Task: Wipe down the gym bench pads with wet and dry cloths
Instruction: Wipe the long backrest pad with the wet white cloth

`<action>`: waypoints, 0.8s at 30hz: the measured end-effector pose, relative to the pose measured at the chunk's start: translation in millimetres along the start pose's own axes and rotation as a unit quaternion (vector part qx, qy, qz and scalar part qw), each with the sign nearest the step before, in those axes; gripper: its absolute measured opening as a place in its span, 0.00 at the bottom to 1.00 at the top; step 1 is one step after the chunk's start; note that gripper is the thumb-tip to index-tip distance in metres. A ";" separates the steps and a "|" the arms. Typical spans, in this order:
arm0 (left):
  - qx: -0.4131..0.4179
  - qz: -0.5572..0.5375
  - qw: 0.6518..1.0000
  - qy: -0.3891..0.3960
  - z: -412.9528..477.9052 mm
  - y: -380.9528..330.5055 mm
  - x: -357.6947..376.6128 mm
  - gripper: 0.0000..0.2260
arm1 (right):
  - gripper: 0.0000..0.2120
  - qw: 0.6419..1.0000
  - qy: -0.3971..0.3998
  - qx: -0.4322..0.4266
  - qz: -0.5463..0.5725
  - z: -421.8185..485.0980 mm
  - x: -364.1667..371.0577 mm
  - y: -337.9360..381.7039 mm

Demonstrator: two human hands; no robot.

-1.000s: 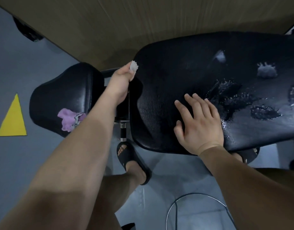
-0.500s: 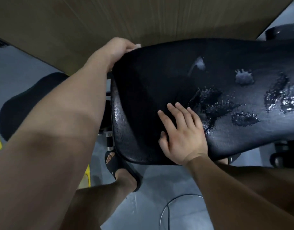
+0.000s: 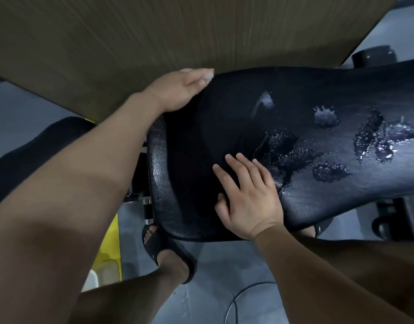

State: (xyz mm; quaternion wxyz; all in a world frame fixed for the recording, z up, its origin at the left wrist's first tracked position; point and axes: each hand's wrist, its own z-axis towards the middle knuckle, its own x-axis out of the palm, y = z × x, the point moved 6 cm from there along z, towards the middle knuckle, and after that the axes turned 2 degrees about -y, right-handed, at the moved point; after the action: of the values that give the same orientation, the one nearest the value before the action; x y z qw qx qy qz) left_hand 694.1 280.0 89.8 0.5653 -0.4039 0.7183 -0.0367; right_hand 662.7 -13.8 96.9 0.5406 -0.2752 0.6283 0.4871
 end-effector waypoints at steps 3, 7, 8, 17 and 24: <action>-0.109 -0.038 0.993 0.006 12.7 -0.7 -9.0 0.20 | 0.29 1.000 -0.004 -0.005 0.009 -0.6 0.2 -1.0; -0.125 -0.005 0.992 0.033 44.6 -55.4 2.6 0.21 | 0.29 1.000 0.002 -0.007 0.010 -0.9 1.0 -2.4; -0.110 -0.003 0.993 0.038 53.3 -73.7 9.2 0.20 | 0.30 1.000 0.004 -0.007 0.009 -1.0 1.2 -2.4; 0.041 0.033 0.998 0.034 55.8 -114.1 32.0 0.20 | 0.30 1.000 -0.001 -0.010 0.022 -0.8 1.4 -3.5; -0.063 0.017 0.997 0.052 66.0 -89.1 11.4 0.09 | 0.29 1.000 0.001 -0.006 0.030 -1.5 4.2 -5.0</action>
State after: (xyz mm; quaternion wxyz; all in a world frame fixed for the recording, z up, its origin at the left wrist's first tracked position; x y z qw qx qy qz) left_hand 797.3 239.8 102.7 0.5011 -0.4245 0.7541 -0.0026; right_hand 665.4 -16.3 91.3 0.5234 -0.2596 0.6338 0.5068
